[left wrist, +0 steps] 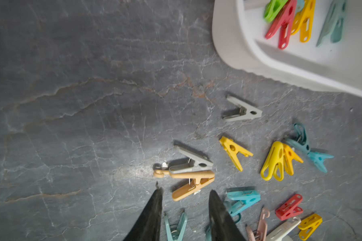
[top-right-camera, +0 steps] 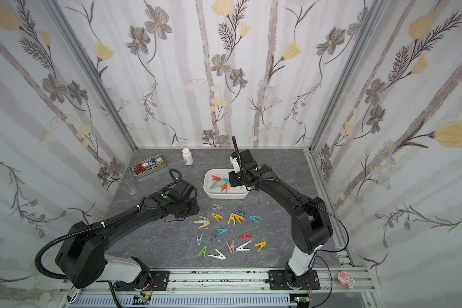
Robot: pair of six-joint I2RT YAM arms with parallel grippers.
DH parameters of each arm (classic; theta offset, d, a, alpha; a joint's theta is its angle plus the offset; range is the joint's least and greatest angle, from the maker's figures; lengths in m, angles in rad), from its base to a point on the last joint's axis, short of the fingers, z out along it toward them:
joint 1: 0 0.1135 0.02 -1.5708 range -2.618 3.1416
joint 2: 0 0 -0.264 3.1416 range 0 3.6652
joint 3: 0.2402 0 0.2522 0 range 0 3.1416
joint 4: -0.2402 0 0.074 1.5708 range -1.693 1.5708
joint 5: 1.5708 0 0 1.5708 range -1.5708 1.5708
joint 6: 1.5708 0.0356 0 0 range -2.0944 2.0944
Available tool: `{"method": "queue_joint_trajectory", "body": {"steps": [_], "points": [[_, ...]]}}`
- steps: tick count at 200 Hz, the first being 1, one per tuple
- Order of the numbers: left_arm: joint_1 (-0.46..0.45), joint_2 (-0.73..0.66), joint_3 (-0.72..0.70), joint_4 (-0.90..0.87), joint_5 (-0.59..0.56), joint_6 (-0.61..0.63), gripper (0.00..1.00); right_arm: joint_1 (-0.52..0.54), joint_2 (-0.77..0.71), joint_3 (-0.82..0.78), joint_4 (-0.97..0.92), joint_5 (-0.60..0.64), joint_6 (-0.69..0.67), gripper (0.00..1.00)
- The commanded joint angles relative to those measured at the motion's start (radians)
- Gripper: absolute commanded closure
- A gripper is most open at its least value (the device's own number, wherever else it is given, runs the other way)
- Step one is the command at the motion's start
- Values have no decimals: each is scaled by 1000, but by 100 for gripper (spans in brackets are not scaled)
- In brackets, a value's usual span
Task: Put the clothespins into the storage box
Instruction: Pick up the clothespin from the center of the board.
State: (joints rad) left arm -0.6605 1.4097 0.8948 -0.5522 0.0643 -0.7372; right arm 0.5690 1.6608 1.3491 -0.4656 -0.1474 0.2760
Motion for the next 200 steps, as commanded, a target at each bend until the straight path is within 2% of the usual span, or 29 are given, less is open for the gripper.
{"method": "queue_joint_trajectory", "body": {"steps": [1,45,131,200], "points": [[-39,0,-45,-22,-8,-57,64,17,-57,-59,78,18,37,74],[-138,22,-128,7,-7,-142,64,20,-107,-111,104,16,35,74],[-142,70,-163,54,13,-149,65,23,-85,-112,130,-15,33,75],[-157,57,-200,66,50,-185,70,24,-91,-129,146,-21,33,74]]}}
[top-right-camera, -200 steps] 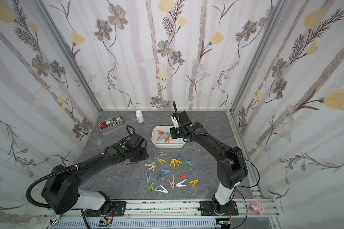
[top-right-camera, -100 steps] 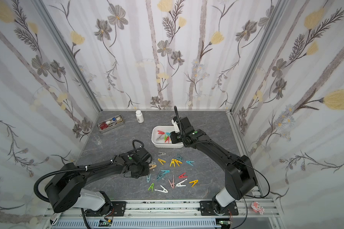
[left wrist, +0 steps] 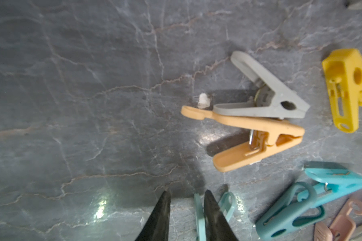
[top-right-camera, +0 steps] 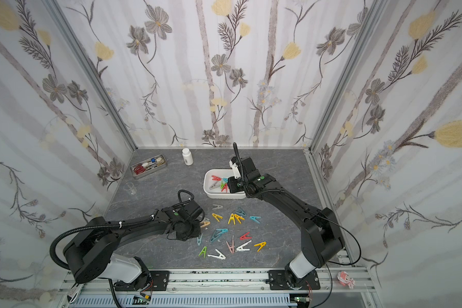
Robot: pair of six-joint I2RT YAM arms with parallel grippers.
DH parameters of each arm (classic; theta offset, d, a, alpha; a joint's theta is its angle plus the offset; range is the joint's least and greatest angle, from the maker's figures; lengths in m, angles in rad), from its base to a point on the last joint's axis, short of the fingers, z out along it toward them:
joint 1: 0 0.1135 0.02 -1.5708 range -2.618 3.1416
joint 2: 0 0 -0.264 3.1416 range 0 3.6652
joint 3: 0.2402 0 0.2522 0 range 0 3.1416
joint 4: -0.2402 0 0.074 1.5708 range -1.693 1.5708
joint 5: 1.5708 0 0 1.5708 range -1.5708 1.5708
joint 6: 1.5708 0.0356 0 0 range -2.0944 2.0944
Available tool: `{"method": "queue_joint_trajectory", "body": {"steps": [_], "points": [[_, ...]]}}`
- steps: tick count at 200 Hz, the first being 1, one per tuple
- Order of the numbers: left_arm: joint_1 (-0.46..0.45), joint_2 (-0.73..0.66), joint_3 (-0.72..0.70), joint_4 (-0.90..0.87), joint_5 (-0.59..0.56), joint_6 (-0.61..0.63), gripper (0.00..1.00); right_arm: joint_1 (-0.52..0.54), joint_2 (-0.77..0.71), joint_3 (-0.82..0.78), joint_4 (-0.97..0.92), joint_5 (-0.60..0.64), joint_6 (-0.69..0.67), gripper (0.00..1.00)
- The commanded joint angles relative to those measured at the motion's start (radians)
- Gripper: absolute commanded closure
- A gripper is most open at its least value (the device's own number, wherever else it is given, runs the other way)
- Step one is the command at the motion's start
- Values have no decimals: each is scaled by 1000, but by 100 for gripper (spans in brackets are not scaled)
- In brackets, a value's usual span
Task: Put the clothespins into the storage box
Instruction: Pick up the clothespin from the center of the board.
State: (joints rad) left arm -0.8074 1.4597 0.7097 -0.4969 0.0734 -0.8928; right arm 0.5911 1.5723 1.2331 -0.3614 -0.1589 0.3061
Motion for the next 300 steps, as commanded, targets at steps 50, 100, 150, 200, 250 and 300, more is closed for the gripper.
{"method": "queue_joint_trajectory", "body": {"steps": [50,100,150,200,250,300], "points": [[-38,28,-18,8,54,-57,70,1,-29,-54,62,-14,3,74],[-42,22,-20,-25,52,-73,76,1,-38,-75,73,-13,-1,74],[-42,25,7,-58,33,-63,84,0,-38,-80,86,-19,-3,74],[-35,-1,51,-67,13,-46,93,-1,-44,-78,87,-17,-3,74],[20,-89,101,-83,38,20,93,2,-61,-79,80,-10,7,74],[123,-89,212,66,169,61,94,5,-97,-92,37,8,30,75]]}}
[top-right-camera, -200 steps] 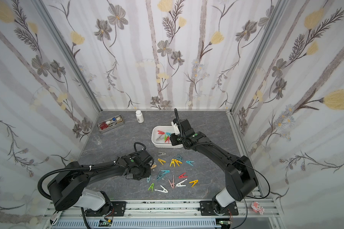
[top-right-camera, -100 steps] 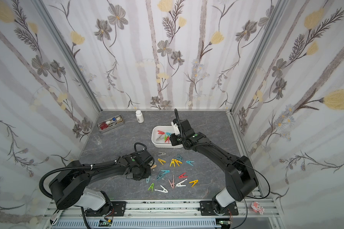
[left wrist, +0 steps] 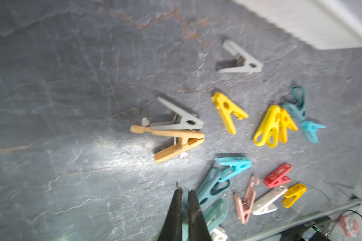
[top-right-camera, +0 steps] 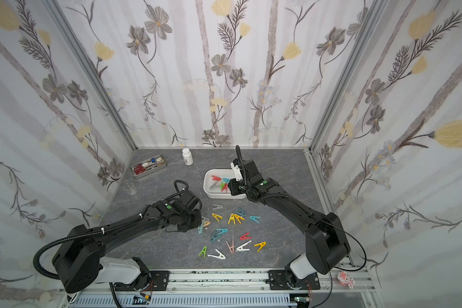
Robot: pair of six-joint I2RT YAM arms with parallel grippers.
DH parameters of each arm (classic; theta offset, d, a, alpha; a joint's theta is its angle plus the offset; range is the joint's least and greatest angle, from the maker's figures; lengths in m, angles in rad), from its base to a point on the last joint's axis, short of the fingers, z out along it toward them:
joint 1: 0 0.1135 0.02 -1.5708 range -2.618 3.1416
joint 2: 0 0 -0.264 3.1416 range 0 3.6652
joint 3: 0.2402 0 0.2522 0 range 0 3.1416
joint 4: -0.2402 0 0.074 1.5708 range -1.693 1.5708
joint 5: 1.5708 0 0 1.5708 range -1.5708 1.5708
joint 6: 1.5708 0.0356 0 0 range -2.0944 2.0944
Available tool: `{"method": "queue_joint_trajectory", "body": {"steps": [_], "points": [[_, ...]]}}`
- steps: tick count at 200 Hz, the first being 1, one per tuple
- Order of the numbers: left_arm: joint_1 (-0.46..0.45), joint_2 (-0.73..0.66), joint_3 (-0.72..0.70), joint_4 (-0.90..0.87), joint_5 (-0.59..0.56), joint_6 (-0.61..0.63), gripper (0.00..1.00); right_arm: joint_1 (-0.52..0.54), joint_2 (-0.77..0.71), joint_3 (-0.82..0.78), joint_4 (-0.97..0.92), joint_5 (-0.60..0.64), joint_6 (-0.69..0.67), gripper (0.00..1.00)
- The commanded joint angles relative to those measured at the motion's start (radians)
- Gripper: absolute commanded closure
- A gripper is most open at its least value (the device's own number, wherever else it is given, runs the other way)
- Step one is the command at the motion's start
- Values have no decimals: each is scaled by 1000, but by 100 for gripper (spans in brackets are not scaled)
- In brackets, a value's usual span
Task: Put the clothespins into the storage box
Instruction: Pick up the clothespin from the center of the board, then place the clothespin in the storage box.
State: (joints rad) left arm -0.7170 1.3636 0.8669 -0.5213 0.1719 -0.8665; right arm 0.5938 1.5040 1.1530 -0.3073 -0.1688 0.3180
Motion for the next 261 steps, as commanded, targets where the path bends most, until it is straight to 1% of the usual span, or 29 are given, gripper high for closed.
{"method": "queue_joint_trajectory", "body": {"steps": [1,27,52,92,100,118,135,178,207,232,261], "points": [[34,8,59,91,71,37,94,2,-30,-13,-17,19,19,74],[76,85,197,92,72,112,94,2,-57,-45,-27,24,39,75],[107,152,274,143,98,159,94,4,-88,-52,-57,24,53,74],[136,298,420,153,82,228,94,6,-188,-99,-124,110,79,73],[136,332,481,153,76,242,94,7,-210,-116,-131,122,90,73],[137,419,572,131,56,270,94,4,-253,-158,-138,120,120,73],[138,502,674,86,26,309,94,5,-285,-199,-151,116,147,70],[145,661,848,18,-30,377,94,7,-387,-314,-162,131,216,71],[151,736,916,1,-22,384,94,6,-459,-391,-198,142,264,71],[154,760,917,3,-44,381,93,8,-536,-487,-224,158,315,70],[157,780,918,6,-48,380,90,9,-579,-519,-233,164,341,70]]}}
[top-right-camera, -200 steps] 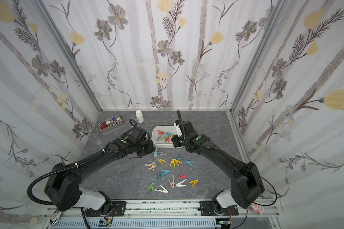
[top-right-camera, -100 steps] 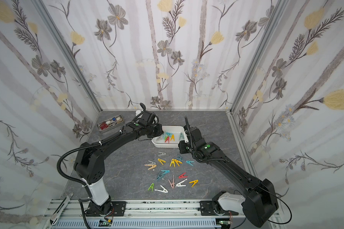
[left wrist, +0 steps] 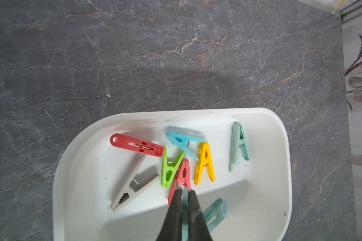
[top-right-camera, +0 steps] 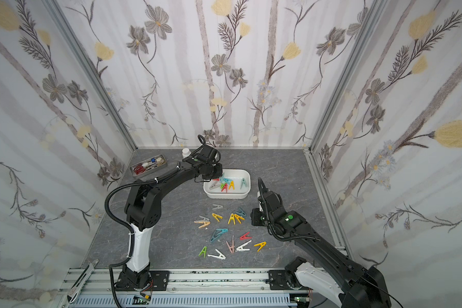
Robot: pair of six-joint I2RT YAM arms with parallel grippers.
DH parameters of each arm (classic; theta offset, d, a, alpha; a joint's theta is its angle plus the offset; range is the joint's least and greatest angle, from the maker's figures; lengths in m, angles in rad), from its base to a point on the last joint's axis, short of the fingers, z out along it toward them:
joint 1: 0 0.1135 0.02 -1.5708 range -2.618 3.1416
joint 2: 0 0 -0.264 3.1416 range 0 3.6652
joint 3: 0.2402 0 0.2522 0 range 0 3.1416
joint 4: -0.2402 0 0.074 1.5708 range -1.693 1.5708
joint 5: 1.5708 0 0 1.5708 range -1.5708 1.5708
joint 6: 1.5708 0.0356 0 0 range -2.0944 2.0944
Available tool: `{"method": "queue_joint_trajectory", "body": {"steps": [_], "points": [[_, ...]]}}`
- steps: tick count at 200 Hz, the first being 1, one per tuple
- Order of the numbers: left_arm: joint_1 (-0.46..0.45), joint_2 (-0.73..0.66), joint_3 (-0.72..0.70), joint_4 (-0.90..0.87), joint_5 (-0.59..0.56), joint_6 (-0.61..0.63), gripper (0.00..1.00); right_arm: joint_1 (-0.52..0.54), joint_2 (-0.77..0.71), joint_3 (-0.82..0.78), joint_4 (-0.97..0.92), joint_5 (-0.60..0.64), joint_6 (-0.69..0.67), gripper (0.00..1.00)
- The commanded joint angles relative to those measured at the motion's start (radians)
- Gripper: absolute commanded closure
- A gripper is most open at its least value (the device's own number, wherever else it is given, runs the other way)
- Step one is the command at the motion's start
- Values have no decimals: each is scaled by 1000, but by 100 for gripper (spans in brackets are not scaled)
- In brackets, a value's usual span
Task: Put the clothespins into the storage box
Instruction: Place the clothespin in the storage box, then pick up the clothespin from the center of the board.
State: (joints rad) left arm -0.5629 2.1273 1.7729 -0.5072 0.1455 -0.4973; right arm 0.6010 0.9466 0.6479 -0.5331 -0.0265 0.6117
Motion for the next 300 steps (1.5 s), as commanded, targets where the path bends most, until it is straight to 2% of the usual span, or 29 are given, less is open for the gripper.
{"method": "queue_joint_trajectory", "body": {"steps": [1,20,90,139,196,220,238,276,300], "points": [[3,17,12,-7,-22,11,90,2,-22,-14,-7,22,49,70],[6,29,17,-8,-17,11,83,2,-10,-13,0,19,48,70],[11,20,16,4,-9,13,80,6,-2,-23,6,15,53,70],[11,-33,-37,51,13,2,68,12,-2,-32,6,23,66,70],[3,-128,-146,125,-10,11,60,43,-2,-41,-3,61,109,71],[0,-204,-241,212,-11,6,59,58,-27,-48,-8,91,155,70],[-3,-258,-305,266,-1,-7,53,59,-35,-44,-7,120,179,70],[-3,-355,-410,286,-80,11,45,73,-24,-42,-55,120,221,68],[-3,-416,-494,297,-93,15,44,94,-48,-72,-76,97,276,64]]}}
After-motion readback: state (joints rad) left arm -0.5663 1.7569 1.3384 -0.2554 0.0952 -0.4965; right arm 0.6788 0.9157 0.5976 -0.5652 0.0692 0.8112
